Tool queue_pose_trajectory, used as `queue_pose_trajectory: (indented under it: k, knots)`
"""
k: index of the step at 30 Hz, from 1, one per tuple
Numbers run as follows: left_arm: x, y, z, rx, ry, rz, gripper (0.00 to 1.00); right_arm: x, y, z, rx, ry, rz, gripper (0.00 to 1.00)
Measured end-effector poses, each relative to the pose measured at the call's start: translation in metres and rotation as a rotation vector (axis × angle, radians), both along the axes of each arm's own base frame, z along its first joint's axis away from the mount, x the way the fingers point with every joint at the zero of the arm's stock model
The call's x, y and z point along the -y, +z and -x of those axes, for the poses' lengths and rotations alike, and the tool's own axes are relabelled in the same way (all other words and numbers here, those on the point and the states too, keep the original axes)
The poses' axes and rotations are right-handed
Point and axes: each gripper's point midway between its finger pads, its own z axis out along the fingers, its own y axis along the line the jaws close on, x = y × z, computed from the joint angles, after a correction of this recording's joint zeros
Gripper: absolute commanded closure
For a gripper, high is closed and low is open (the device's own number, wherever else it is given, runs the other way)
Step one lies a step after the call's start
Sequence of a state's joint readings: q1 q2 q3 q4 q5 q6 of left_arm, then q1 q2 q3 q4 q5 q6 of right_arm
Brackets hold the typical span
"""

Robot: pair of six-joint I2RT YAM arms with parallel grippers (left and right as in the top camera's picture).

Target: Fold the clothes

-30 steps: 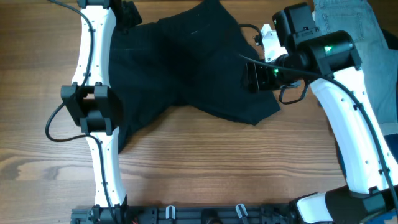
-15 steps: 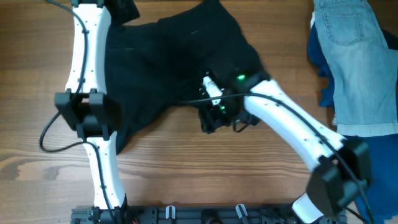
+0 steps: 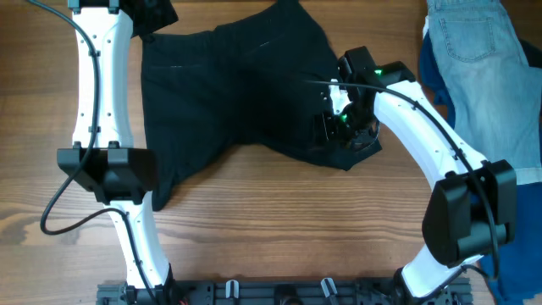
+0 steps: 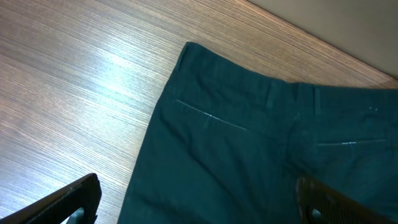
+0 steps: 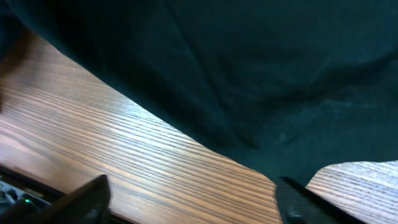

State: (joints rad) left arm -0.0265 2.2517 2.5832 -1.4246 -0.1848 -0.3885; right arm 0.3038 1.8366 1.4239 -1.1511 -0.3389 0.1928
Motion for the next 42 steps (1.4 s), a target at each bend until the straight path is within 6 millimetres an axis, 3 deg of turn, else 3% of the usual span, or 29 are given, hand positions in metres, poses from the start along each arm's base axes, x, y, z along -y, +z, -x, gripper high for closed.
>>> queue_pose_trajectory:
  k: [4,9,13,15,20,22,23,24,29,30,31,32,36,42]
  knots:
    - [0.003,0.014,0.004,0.029,-0.006,0.019,0.00,-0.001,-0.019,0.004,-0.057,0.007,0.009,0.00]
    - [0.004,0.045,0.014,0.094,-0.006,0.029,0.00,-0.002,-0.053,0.008,-0.147,0.008,0.023,0.00]
    - [0.004,0.052,0.021,0.097,-0.007,0.029,0.00,-0.005,-0.060,0.003,-0.145,-0.001,-0.001,0.01]
    - [0.005,0.050,0.023,0.086,-0.009,0.038,0.00,-0.001,-0.063,-0.003,-0.145,-0.024,-0.020,0.14]
    - [0.014,0.049,0.023,0.082,-0.033,0.084,0.00,0.026,-0.078,-0.016,-0.174,-0.111,-0.042,0.74]
    - [0.017,0.049,0.023,0.081,-0.040,0.100,0.00,0.036,-0.079,-0.021,-0.169,-0.139,-0.049,0.84]
    - [0.019,0.049,0.024,0.080,-0.044,0.107,0.00,0.041,-0.079,-0.024,-0.163,-0.151,-0.052,0.93]
    - [0.019,0.048,0.024,0.079,-0.046,0.111,0.00,0.044,-0.079,-0.027,-0.157,-0.162,-0.055,0.95]
    - [0.027,0.048,0.024,0.078,-0.067,0.147,0.00,0.052,-0.080,-0.034,-0.133,-0.180,-0.060,0.95]
    - [0.028,0.048,0.024,0.078,-0.070,0.153,0.00,0.052,-0.080,-0.035,-0.128,-0.179,-0.060,0.88]
    - [0.028,0.048,0.024,0.078,-0.071,0.156,0.00,0.052,-0.081,-0.036,-0.124,-0.179,-0.060,0.60]
    - [0.029,0.048,0.024,0.078,-0.073,0.159,0.00,0.052,-0.081,-0.036,-0.123,-0.177,-0.059,0.55]
    - [0.030,0.049,0.022,0.086,-0.078,0.166,0.00,0.053,-0.079,-0.030,-0.149,-0.175,-0.053,0.45]
    - [0.031,0.052,0.018,0.105,-0.081,0.169,0.00,0.053,-0.064,-0.047,-0.018,-0.021,-0.067,0.46]
